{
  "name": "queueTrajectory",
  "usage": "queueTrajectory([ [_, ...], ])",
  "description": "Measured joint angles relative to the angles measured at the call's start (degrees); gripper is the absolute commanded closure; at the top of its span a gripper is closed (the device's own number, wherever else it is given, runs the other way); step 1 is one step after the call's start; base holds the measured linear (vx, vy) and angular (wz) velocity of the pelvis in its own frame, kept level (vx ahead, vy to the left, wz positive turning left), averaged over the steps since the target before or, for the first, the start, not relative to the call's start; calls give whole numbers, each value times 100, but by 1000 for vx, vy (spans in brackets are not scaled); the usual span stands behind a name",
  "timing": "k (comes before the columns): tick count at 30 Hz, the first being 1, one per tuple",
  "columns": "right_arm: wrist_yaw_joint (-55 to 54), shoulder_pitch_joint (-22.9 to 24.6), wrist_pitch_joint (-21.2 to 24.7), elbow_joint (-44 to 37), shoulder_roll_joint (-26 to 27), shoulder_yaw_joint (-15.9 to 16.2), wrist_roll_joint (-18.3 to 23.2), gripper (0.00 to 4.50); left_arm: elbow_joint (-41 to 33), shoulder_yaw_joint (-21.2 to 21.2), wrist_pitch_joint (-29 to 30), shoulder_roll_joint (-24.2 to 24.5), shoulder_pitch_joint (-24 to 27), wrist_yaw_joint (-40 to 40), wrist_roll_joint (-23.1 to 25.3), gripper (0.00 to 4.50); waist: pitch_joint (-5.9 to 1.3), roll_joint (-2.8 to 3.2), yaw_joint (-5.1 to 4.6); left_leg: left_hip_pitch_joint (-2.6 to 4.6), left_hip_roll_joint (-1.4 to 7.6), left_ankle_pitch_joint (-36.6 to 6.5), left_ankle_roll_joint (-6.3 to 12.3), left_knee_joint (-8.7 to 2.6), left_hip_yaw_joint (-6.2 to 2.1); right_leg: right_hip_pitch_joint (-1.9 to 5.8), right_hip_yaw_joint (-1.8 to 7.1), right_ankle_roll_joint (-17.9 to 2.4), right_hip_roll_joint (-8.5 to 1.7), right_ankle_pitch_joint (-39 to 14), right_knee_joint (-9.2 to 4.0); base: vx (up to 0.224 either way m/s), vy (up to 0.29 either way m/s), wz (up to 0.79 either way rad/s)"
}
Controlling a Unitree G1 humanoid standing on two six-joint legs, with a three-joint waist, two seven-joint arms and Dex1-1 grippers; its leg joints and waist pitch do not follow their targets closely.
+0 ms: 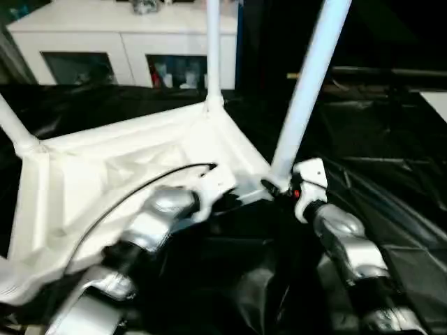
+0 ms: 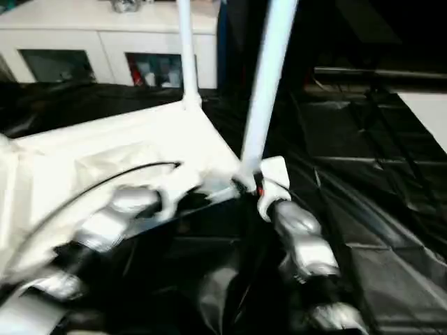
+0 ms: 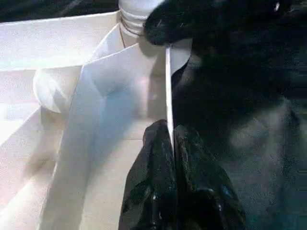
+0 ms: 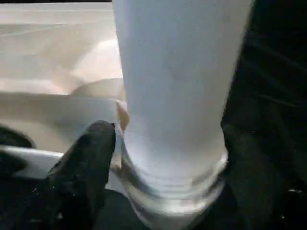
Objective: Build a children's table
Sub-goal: Rotate leg to tighten
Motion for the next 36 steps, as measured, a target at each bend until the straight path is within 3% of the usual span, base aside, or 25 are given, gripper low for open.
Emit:
queueTrajectory([
  [6,1717,387,-8,-863,-942,360,251,78,-547,-62,-108,649,410,-1144,-364,450,3,-2,68,-4,0,-17,-24,-7,4,9,-1,2,-2,-1,-31,0,0,0],
  [12,2462,418,-6,-1014,-1326,581,263,78,-715,-44,-48,909,526,-1513,-525,450,6,-6,46,-10,2,-12,-15,-7,6,5,-4,1,-2,1,-33,0,0,0],
  [17,2480,420,-8,-1004,-1326,666,234,78,-773,-41,-15,963,551,-1566,-559,450,11,-14,40,-12,2,-1,3,-7,6,3,-5,1,-1,1,-32,0,0,0],
  [27,2549,420,13,-1004,-1279,746,220,173,-912,-34,60,1007,604,-1603,-570,450,20,-29,46,-17,2,-1,6,-6,6,2,-6,1,-1,1,-33,0,0,0],
  [36,2571,434,32,-1005,-1278,747,243,183,-931,-35,116,1021,616,-1613,-596,450,20,-29,44,-16,2,-1,7,-3,6,2,-6,0,-1,1,-30,0,0,0],
])
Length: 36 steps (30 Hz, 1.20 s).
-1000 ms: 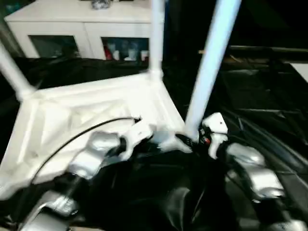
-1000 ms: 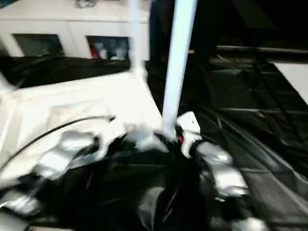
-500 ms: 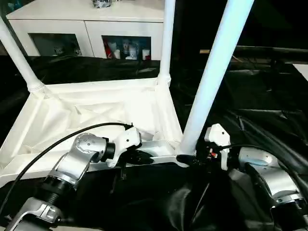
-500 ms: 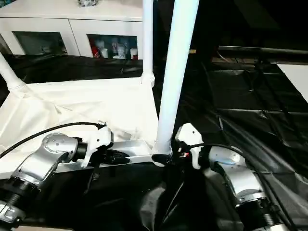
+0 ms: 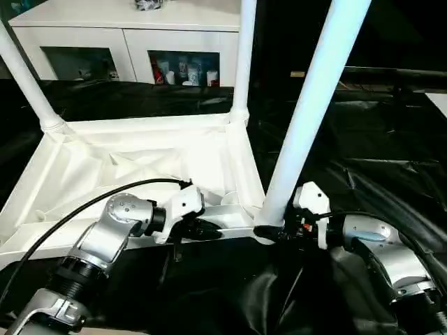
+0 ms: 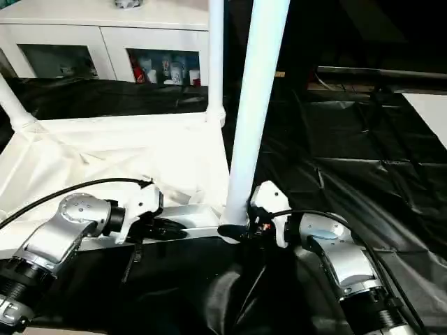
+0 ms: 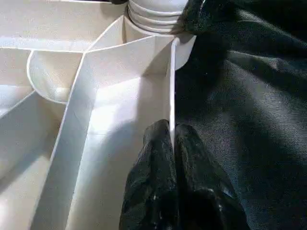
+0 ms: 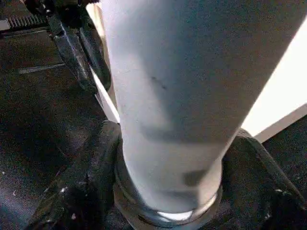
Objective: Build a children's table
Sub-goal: Rotate leg to tighten
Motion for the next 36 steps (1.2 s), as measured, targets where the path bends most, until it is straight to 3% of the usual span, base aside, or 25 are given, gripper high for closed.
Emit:
queueTrajectory([
  [4,-606,29,11,90,239,-109,-124,184,101,23,48,-217,-60,384,101,450,-2,-3,-10,5,0,1,0,8,0,2,2,-2,0,2,8,0,0,0],
  [11,-2411,-176,146,621,1160,-511,-410,184,786,56,180,-912,-521,1352,411,450,-7,3,-51,33,-3,-10,-24,22,2,22,15,-12,-2,16,26,0,0,0],
  [16,-4093,-696,257,1326,1852,-938,-666,184,1504,104,461,-1755,-1000,2411,618,450,-31,35,-48,40,-14,-9,-25,24,5,35,19,-14,-13,24,21,0,0,0],
  [20,-4936,-1119,324,1857,2074,-1045,-878,184,1983,103,458,-2152,-1263,2976,728,450,-43,53,-39,63,-14,-10,-25,18,5,69,15,-11,-14,22,2,0,0,0],
  [26,-4828,-1122,189,1935,2078,-1145,-846,184,2041,68,335,-2167,-1285,2991,818,450,-42,51,-33,83,-15,-10,-24,2,4,99,13,-7,-14,21,-26,0,0,0],
  [27,-4796,-1116,176,1932,2078,-1165,-844,149,2038,60,328,-2159,-1285,2987,819,450,-42,52,-32,83,-15,-10,-24,1,5,98,12,-7,-14,21,-26,0,0,0],
  [30,-4550,-1000,41,1857,2005,-1195,-758,112,2018,48,276,-2068,-1275,2887,817,450,-41,51,-22,80,-15,-10,-24,-7,5,95,11,-6,-14,20,-26,0,0,0],
  [33,-3661,-720,18,1428,1788,-1102,-464,93,1851,136,229,-1797,-1182,2785,784,450,-30,35,-81,78,-9,-10,-25,-31,-1,82,7,2,-4,24,-25,0,0,0],
  [36,-2791,-523,13,1050,1266,-802,-415,73,1514,177,220,-1524,-991,2519,735,450,-29,33,-125,35,-3,-10,-25,-38,-11,49,1,7,5,22,-25,0,0,0],
])
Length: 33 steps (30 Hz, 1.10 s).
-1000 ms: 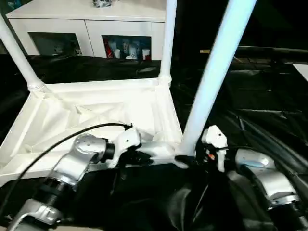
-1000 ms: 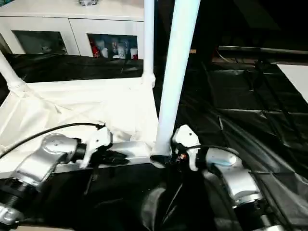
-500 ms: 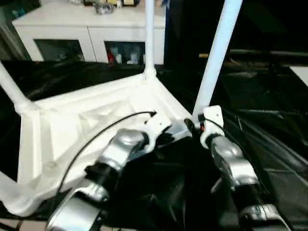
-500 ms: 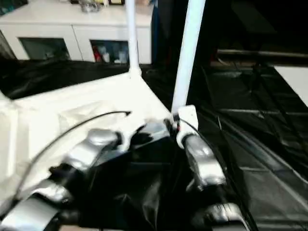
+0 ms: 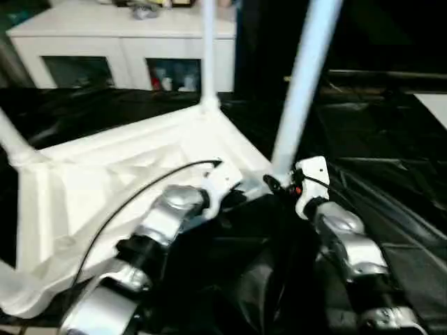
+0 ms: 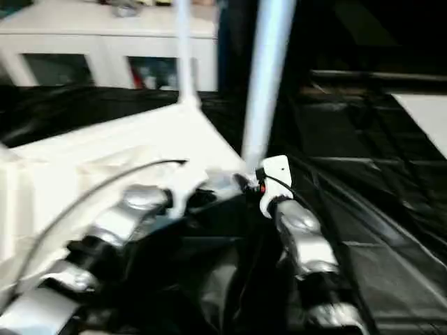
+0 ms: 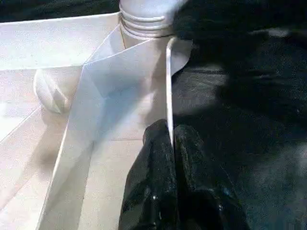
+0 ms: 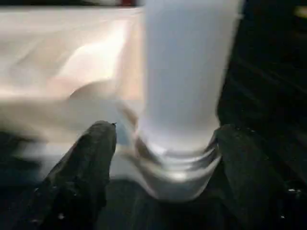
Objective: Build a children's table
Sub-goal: Rotate leg to tighten
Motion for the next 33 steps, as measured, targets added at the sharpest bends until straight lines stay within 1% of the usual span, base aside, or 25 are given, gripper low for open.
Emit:
queueTrajectory([
  [3,648,74,-38,-177,-383,151,14,73,-316,32,-14,283,174,-375,-108,450,-1,2,-5,-20,3,18,29,-1,0,-48,1,0,4,-1,5,0,0,0],
  [5,965,137,-71,-209,-566,223,12,73,-515,25,-92,473,318,-686,-173,450,-1,2,6,-25,3,18,30,1,1,-50,-1,-3,4,-7,2,0,0,0],
  [8,1500,240,-131,-286,-827,284,49,73,-893,-26,-248,874,593,-1438,-416,450,3,0,47,-38,3,17,33,3,6,-58,1,-8,2,-13,-7,0,0,0],
  [12,1902,267,-154,-415,-863,454,149,73,-1164,-57,-257,1159,763,-1912,-568,450,10,-10,89,-42,3,16,34,9,13,-60,2,-8,-2,-13,-6,0,0,0],
  [15,2218,360,-142,-607,-1016,558,228,73,-1394,-84,-207,1310,900,-2122,-643,450,17,-21,119,-43,3,15,34,11,14,-60,1,-8,-3,-13,-5,0,0,0],
  [17,2424,438,-134,-660,-1068,585,309,73,-1503,-96,-164,1371,981,-2245,-689,450,17,-21,133,-43,3,15,34,11,14,-60,0,-8,-4,-13,-4,0,0,0],
  [19,2493,449,-133,-660,-1070,586,334,101,-1510,-95,-156,1391,989,-2299,-702,450,18,-22,136,-42,3,16,33,13,14,-60,0,-8,-4,-12,1,0,0,0],
  [21,2568,451,-133,-660,-1069,594,345,109,-1512,-94,-156,1397,990,-2316,-708,450,19,-25,135,-41,3,16,32,16,14,-59,1,-9,-4,-12,6,0,0,0],
  [23,2609,454,-133,-661,-1069,603,345,132,-1512,-95,-155,1397,993,-2319,-708,450,20,-25,132,-41,3,16,32,20,14,-59,2,-9,-4,-12,8,0,0,0],
  [24,2611,455,-133,-661,-1069,603,345,132,-1512,-95,-152,1397,993,-2320,-708,450,20,-26,131,-41,3,16,32,20,14,-59,2,-9,-4,-12,8,0,0,0],
  [25,2618,455,-133,-660,-1069,607,348,149,-1513,-94,-146,1396,993,-2320,-708,450,20,-26,131,-41,3,16,32,20,14,-59,2,-9,-4,-12,9,0,0,0],
  [27,2622,455,-133,-660,-1069,610,355,162,-1543,-93,-101,1401,999,-2320,-714,450,20,-26,133,-41,3,16,32,20,14,-59,1,-9,-4,-12,10,0,0,0],
  [28,2623,455,-133,-661,-1070,610,365,162,-1563,-92,-91,1405,1003,-2320,-714,450,21,-28,132,-41,3,16,32,20,14,-59,1,-9,-4,-12,10,0,0,0],
  [29,2625,455,-133,-661,-1070,610,368,171,-1576,-91,-78,1408,1004,-2320,-714,450,24,-32,131,-41,3,16,32,21,14,-59,1,-9,-4,-12,10,0,0,0],
  [33,2669,478,-127,-703,-1088,610,376,175,-1646,-92,-55,1428,1040,-2325,-723,450,25,-34,133,-43,3,16,33,22,14,-59,1,-9,-4,-12,9,0,0,0],
])
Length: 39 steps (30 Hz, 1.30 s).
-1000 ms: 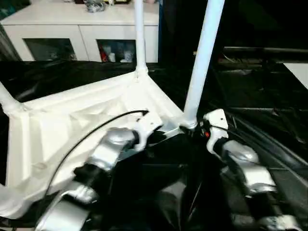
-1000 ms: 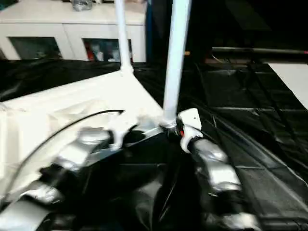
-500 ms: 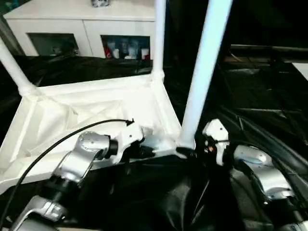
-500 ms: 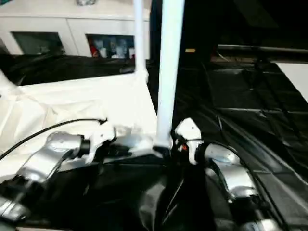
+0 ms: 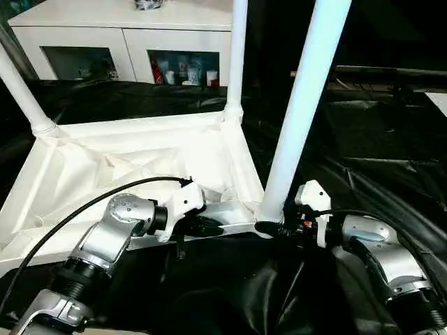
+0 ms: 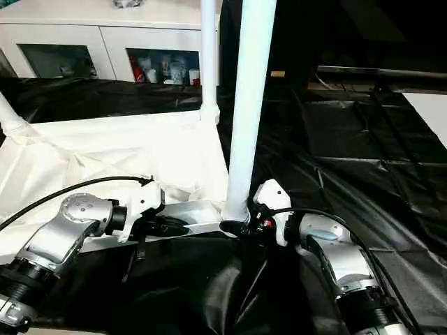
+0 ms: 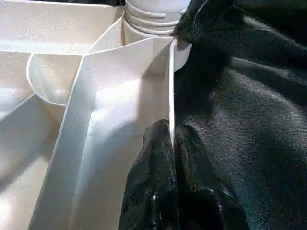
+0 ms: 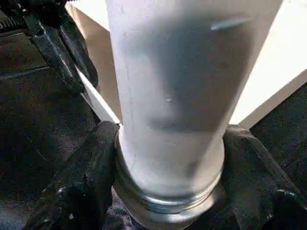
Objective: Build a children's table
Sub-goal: Rotate leg to tighten
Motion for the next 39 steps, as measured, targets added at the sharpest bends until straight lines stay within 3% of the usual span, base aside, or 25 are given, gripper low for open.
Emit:
queueTrajectory([
  [5,-38,8,16,-10,12,-1,-12,176,-21,0,28,-22,12,29,2,450,0,-1,-3,1,0,0,0,3,0,0,-1,0,0,0,3,0,0,0],
  [18,-3680,-592,494,913,1604,-738,-626,177,1554,18,177,-1506,-990,2122,630,450,-16,20,-44,50,-8,-10,-23,24,3,58,15,-3,-8,25,3,0,0,0],
  [24,-4670,-962,548,1382,1928,-857,-719,178,1990,13,108,-1862,-1221,2643,789,450,-32,39,-49,60,-12,-10,-22,23,4,79,14,-2,-13,25,-14,0,0,0],
  [28,-4630,-942,356,1460,1986,-964,-715,178,2042,-12,-27,-1888,-1232,2669,876,450,-35,40,-42,58,-12,-11,-22,21,4,84,13,0,-14,25,-18,0,0,0],
  [29,-4590,-928,327,1453,1986,-990,-706,122,2030,-24,-38,-1881,-1225,2660,878,450,-35,41,-42,57,-12,-11,-22,21,4,84,14,0,-15,25,-19,0,0,0],
  [30,-4521,-897,300,1421,1980,-1006,-690,108,1973,-48,-58,-1848,-1202,2638,879,450,-35,41,-44,55,-12,-11,-22,21,4,82,13,0,-15,25,-19,0,0,0],
  [36,-3575,-615,244,1033,1796,-1078,-177,60,1629,-7,-72,-1572,-1023,2392,806,450,-34,44,-67,35,-6,-9,-20,-4,1,43,9,12,-5,23,-12,0,0,0],
  [38,-3137,-488,337,804,1484,-976,-89,54,1478,0,-88,-1441,-940,2232,796,450,-33,45,-57,20,-5,-6,-16,-13,2,22,7,12,-4,23,-8,0,0,0],
  [39,-2875,-423,363,688,1316,-910,-38,30,1407,3,-130,-1367,-884,2138,781,450,-32,44,-55,20,-3,4,1,-15,2,21,8,12,-2,23,-8,0,0,0],
])
